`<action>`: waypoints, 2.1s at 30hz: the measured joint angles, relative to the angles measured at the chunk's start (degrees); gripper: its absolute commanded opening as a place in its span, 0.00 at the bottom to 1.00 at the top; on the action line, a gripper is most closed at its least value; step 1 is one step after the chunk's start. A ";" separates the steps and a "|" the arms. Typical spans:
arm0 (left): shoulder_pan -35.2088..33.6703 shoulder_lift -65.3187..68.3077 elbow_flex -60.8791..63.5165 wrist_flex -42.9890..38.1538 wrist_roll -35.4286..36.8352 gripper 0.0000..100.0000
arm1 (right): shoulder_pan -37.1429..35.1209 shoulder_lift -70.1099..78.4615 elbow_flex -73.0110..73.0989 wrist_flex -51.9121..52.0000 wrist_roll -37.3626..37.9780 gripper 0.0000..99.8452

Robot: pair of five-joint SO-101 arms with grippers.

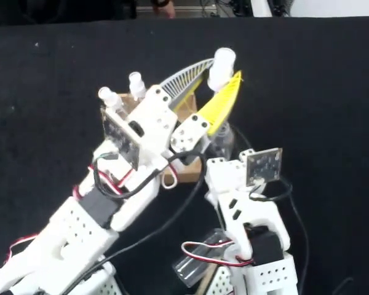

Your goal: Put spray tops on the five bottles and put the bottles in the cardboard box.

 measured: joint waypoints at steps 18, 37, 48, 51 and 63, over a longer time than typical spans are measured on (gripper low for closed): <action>-0.18 0.09 6.86 -9.32 11.25 0.03 | 0.00 0.00 0.97 0.09 0.00 0.01; -1.67 0.09 6.86 -8.62 11.78 0.03 | 0.00 0.00 1.14 0.09 0.00 0.01; -1.85 5.71 6.24 -11.96 11.87 0.03 | 0.09 0.00 1.23 0.18 0.09 0.01; -1.85 6.07 6.24 -13.10 11.87 0.03 | 0.09 0.00 1.23 0.18 0.09 0.01; -1.93 6.15 5.71 -13.27 11.78 0.03 | 0.09 0.00 1.23 0.18 0.18 0.01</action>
